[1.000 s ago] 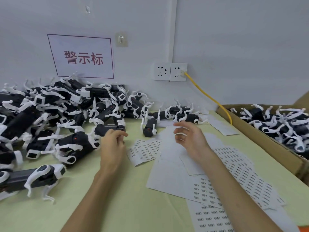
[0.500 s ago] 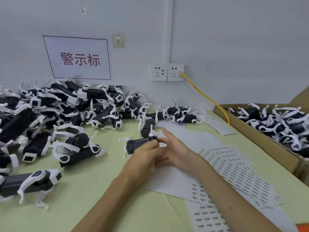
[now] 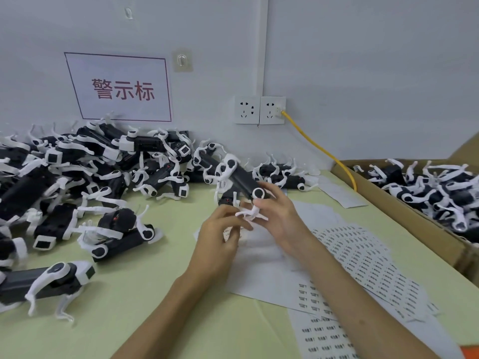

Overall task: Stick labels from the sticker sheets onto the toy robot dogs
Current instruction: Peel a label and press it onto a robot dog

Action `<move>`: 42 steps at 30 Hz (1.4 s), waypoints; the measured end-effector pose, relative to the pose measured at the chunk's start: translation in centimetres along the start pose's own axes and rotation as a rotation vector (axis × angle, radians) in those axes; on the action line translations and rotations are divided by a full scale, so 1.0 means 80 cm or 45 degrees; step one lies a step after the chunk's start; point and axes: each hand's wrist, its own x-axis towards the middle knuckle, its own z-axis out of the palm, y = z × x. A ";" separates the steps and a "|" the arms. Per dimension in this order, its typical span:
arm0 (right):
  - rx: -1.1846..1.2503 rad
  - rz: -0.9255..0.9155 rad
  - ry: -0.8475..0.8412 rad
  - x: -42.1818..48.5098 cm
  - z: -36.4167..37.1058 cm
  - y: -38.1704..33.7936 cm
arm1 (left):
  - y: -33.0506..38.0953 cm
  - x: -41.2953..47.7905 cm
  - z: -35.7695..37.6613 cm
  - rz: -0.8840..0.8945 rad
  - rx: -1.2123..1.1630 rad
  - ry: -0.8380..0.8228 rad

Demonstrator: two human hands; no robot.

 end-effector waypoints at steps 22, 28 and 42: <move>-0.379 -0.034 -0.093 -0.006 0.014 0.011 | -0.002 0.015 -0.019 -0.609 -0.988 -0.043; -0.427 -0.006 0.003 -0.008 0.015 0.011 | -0.003 0.012 -0.014 -0.514 -0.828 -0.127; -0.255 0.187 -0.088 -0.011 0.011 -0.002 | 0.011 0.005 -0.019 -0.458 -0.859 -0.265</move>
